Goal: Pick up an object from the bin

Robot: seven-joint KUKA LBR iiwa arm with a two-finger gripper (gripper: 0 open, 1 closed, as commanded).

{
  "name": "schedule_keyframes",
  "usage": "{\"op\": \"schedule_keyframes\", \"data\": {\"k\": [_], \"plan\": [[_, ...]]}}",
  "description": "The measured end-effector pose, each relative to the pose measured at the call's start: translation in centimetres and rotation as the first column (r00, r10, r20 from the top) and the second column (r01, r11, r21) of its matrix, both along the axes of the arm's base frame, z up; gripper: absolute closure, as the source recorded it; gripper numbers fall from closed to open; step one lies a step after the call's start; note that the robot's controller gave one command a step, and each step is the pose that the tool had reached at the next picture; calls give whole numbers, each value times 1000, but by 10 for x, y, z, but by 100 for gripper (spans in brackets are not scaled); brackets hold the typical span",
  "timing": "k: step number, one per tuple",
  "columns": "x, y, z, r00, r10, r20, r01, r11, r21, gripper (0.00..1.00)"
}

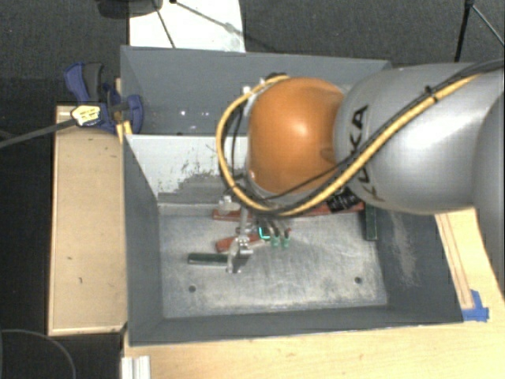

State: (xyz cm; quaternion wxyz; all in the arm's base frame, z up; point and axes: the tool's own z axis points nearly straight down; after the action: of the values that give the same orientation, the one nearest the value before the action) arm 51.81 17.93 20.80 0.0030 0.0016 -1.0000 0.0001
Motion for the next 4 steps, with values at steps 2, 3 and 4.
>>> {"op": "schedule_keyframes", "data": {"k": [2, 3, 4], "plan": [[22, -16, -34, 995, 96, 13, -96, 995, 2, 0], [44, -61, -59, 986, 164, 10, -164, 986, 0, 0], [59, -63, -52, 935, 355, 11, -355, 935, 0, 0]]}}
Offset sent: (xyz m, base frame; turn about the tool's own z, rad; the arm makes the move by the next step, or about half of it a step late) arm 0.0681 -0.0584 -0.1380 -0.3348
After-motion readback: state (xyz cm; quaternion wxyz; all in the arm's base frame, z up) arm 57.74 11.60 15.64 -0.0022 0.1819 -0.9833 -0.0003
